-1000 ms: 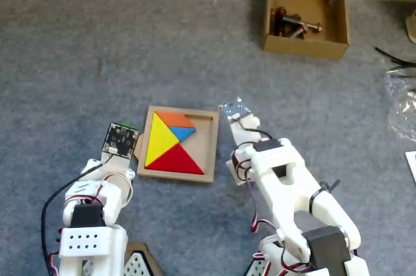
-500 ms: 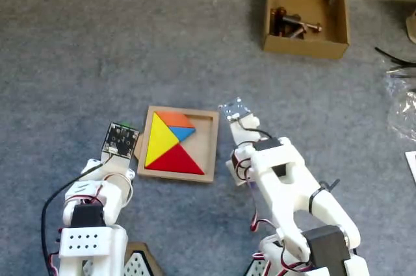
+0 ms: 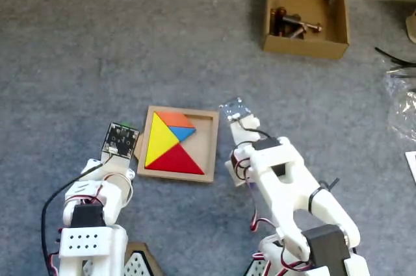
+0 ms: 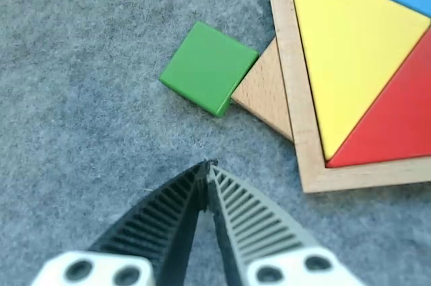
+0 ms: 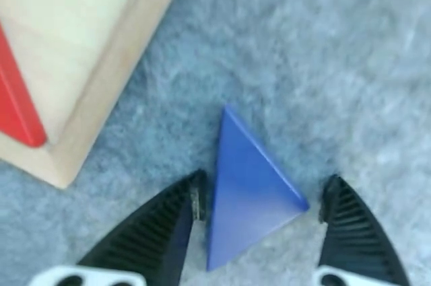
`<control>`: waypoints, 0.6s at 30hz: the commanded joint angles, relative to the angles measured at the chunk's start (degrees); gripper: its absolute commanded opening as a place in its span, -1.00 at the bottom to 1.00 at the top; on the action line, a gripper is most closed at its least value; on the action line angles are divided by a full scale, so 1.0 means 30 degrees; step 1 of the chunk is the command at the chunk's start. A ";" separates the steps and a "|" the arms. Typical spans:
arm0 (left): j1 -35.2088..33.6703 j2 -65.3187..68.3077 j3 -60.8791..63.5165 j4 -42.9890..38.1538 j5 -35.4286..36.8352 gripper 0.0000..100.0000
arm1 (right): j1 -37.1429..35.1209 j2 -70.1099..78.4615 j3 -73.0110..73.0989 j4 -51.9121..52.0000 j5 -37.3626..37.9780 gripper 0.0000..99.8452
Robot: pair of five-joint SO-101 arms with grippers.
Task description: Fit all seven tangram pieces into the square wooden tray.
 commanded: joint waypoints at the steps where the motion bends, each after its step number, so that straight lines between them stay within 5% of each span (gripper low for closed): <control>1: 0.0220 -0.0278 0.0425 0.0059 -0.0147 -0.99 | -0.0161 0.0777 -0.0044 0.0806 -0.0264 -0.47; 18: 0.0220 -0.0278 0.0425 0.0059 -0.0147 -0.99 | -0.0132 0.0806 0.0044 0.0718 -0.0264 -0.76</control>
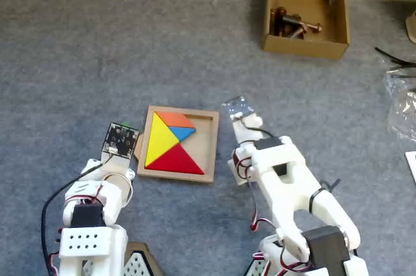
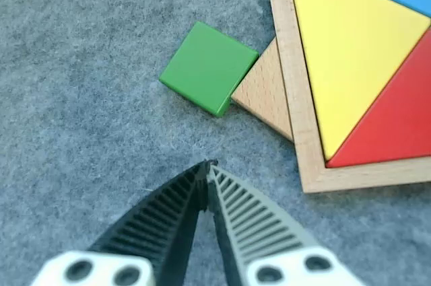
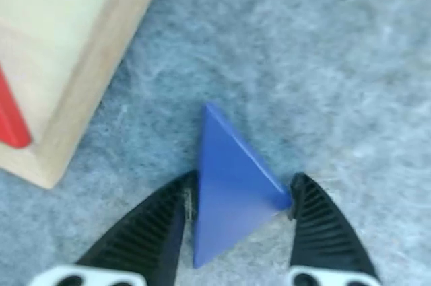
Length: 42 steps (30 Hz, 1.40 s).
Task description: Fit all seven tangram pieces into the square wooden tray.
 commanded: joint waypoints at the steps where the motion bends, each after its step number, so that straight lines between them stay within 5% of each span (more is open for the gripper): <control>1: 0.0220 -0.0278 0.0425 0.0059 -0.0147 -0.99 | -0.0220 0.0835 0.0073 0.0659 -0.0234 -0.78; 42: 0.0220 -0.0278 0.0425 0.0059 -0.0147 -0.99 | -0.0220 0.0864 -0.0073 0.0806 -0.0147 -0.99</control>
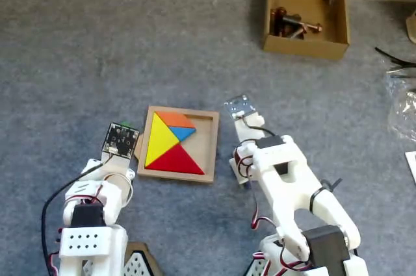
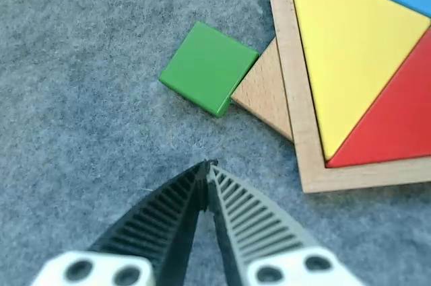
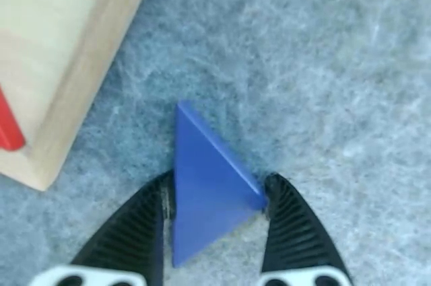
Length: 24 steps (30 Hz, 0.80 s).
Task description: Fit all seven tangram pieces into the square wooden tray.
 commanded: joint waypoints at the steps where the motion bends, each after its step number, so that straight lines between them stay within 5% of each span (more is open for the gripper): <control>1: 0.0220 -0.0278 0.0425 0.0059 -0.0147 -0.99 | -0.0278 0.0835 0.0073 0.0659 -0.0205 -0.99; 24: 0.0220 -0.0278 0.0425 0.0059 -0.0147 -0.99 | -0.0366 0.0835 -0.7223 0.6256 -0.0234 -0.99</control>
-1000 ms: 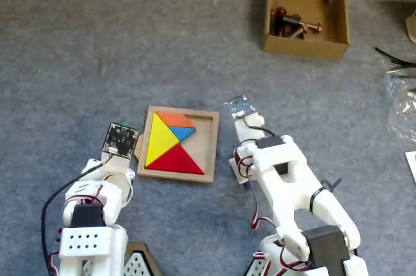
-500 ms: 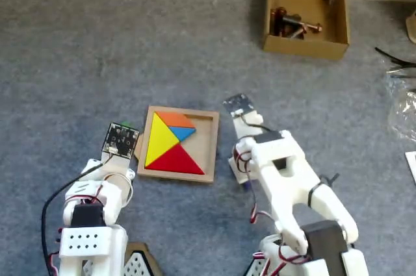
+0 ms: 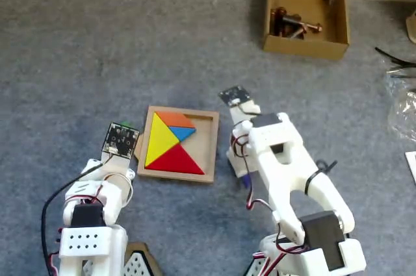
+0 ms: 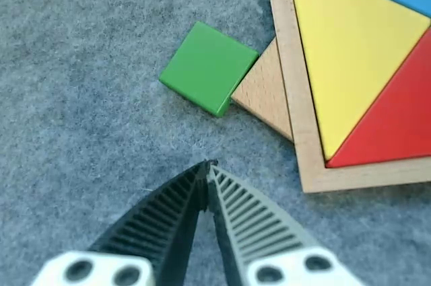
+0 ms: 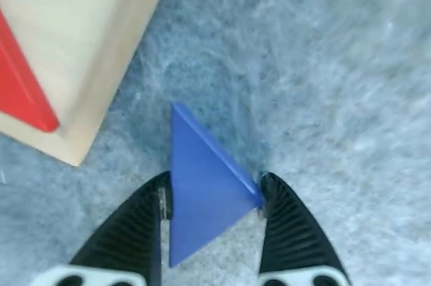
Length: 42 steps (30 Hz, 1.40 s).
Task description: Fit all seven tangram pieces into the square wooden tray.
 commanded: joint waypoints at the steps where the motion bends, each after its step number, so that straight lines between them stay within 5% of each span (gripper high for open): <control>1: 0.0220 -0.0278 0.0425 0.0059 -0.0147 -0.99 | -0.0249 -0.0103 -0.1714 0.0571 -0.0234 -0.99; 26: 0.0220 -0.0278 0.0425 0.0059 -0.0147 -0.99 | -0.0278 -0.0103 -0.4733 0.0659 -0.0234 -0.99; 42: 0.0220 -0.0278 0.0425 0.0059 -0.0147 -0.99 | -0.1011 0.0044 -0.8982 0.3590 -0.0234 -0.99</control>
